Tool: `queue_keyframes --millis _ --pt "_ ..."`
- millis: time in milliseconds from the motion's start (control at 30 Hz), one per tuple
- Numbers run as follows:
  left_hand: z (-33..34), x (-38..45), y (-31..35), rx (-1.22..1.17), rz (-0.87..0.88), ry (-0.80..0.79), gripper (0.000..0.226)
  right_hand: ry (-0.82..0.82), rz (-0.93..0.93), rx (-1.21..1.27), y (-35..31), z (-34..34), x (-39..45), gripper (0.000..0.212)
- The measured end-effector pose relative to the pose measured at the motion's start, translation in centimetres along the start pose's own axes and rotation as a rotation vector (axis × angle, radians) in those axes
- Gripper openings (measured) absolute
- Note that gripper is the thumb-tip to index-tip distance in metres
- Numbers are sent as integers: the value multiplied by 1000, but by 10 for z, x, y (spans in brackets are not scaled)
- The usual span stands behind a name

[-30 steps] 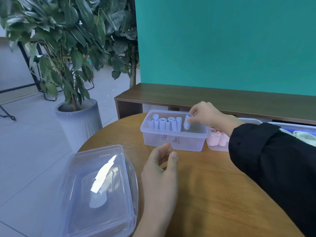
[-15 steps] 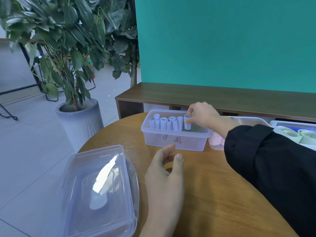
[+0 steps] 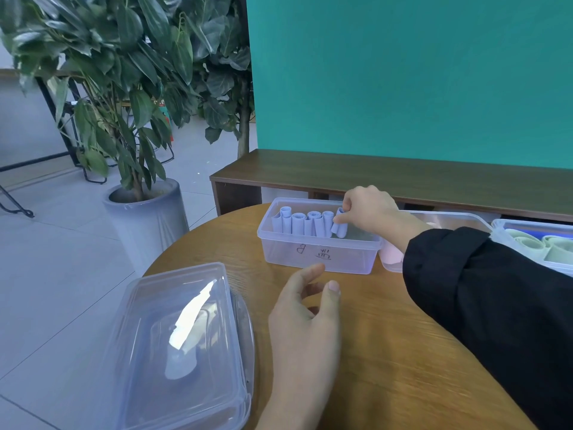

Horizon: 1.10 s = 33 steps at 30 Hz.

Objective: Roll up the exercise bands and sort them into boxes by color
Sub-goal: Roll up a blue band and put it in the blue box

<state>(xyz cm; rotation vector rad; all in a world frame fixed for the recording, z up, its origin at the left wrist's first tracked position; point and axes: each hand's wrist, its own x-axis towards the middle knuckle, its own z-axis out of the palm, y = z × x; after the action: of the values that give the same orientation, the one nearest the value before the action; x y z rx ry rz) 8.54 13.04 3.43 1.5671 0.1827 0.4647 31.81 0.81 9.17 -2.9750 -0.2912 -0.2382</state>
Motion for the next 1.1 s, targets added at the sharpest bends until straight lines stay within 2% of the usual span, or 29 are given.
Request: queue_keyframes --millis 233,433,767,1100 --pt "0 -2 4 8 -17 -8 20 -13 -43 57 4 0 -1 44" --pt "0 -2 4 34 -12 -10 19 -13 -51 97 8 -2 0 33" --pt "1 -1 1 60 4 -9 19 2 -41 140 17 0 6 25" --pt "1 3 0 98 25 -23 19 55 -83 277 30 -12 -6 36"
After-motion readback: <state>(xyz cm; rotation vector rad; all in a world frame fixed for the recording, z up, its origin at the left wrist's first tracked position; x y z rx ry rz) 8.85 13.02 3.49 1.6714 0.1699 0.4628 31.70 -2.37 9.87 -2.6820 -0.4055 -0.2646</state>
